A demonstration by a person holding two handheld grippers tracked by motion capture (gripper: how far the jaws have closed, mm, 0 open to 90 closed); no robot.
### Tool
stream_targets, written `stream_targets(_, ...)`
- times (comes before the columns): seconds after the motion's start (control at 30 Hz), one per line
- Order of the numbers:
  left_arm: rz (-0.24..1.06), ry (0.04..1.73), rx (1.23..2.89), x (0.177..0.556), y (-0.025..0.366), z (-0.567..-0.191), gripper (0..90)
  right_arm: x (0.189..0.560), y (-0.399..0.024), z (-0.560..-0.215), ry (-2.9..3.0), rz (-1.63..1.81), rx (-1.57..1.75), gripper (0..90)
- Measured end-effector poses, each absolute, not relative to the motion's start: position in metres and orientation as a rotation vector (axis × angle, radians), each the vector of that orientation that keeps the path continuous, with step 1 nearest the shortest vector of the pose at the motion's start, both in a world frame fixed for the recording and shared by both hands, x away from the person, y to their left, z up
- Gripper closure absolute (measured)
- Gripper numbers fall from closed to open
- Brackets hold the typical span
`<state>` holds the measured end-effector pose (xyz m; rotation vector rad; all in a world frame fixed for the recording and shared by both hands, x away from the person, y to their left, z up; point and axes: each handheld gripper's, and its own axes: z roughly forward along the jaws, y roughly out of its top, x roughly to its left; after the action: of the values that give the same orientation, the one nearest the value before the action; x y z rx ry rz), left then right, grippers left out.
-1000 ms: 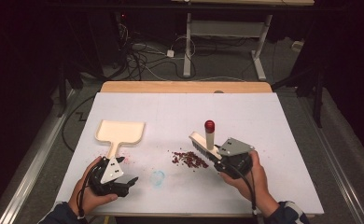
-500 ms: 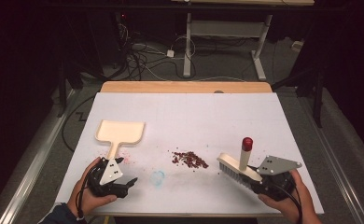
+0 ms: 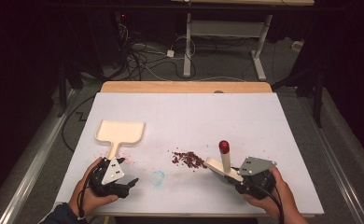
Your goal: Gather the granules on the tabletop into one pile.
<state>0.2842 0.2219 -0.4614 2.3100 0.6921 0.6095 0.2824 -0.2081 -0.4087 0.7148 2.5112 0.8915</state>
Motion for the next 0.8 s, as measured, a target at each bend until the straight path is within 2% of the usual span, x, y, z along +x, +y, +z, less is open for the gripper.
stream_targets(0.53, 0.623, 0.71, 2.289, 0.287, 0.225, -0.459, 17.6, 0.297, -0.179, -0.391, 2.377, 1.079, 0.723, 68.0)
stream_targets(0.8, 0.628, 0.723, 2.281, 0.288, 0.227, -0.458, 17.6, 0.314, -0.118, -0.407, 2.292, 1.365, 0.865, 68.1)
